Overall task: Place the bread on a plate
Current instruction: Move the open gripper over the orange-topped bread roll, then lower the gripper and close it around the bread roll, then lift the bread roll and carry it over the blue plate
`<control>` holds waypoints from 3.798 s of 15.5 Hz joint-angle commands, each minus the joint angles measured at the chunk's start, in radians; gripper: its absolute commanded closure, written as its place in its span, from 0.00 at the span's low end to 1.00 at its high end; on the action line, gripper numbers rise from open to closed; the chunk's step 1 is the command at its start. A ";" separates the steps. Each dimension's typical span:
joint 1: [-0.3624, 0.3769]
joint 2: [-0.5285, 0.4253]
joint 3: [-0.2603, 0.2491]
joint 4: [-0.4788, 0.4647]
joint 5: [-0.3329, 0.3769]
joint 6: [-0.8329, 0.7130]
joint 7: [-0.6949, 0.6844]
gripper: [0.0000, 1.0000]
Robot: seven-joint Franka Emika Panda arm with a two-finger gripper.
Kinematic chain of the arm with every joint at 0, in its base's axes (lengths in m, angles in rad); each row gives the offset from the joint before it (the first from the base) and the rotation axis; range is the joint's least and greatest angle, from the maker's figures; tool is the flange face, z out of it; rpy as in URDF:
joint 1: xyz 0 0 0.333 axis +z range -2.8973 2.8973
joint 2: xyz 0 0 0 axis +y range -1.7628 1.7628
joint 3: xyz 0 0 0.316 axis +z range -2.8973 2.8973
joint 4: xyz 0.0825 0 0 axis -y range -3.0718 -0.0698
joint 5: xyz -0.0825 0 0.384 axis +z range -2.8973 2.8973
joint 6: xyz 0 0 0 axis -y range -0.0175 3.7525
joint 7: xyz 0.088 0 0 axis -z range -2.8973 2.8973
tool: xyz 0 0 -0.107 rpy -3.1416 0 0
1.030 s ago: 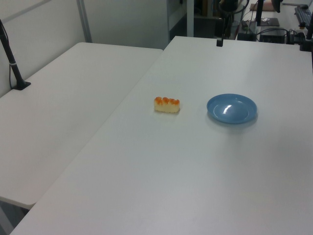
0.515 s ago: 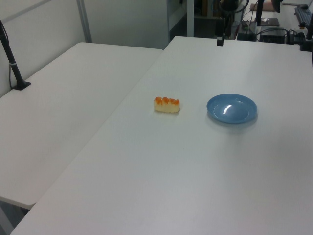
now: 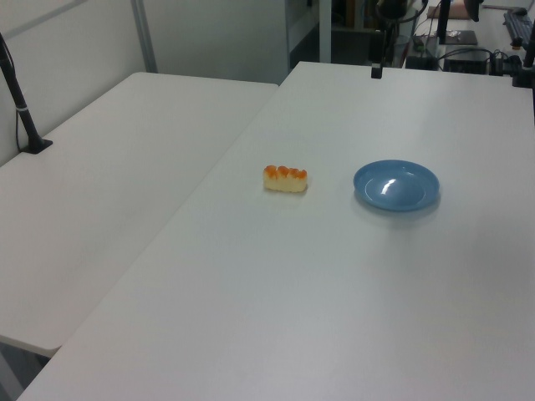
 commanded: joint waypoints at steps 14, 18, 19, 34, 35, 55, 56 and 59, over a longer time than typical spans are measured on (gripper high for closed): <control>0.041 0.261 -0.019 0.052 0.034 0.358 -0.017 0.00; 0.061 0.359 -0.020 0.139 0.034 0.361 0.006 0.00; 0.067 0.380 -0.020 0.159 0.034 0.362 0.016 0.00; 0.099 0.631 -0.022 0.337 0.030 0.460 0.065 0.00; 0.101 0.643 -0.022 0.339 0.030 0.473 0.066 0.00; 0.101 0.723 -0.019 0.339 0.005 0.569 0.098 0.48; 0.101 0.721 -0.019 0.339 0.005 0.569 0.098 0.52; 0.101 0.704 -0.022 0.337 0.005 0.565 0.094 0.53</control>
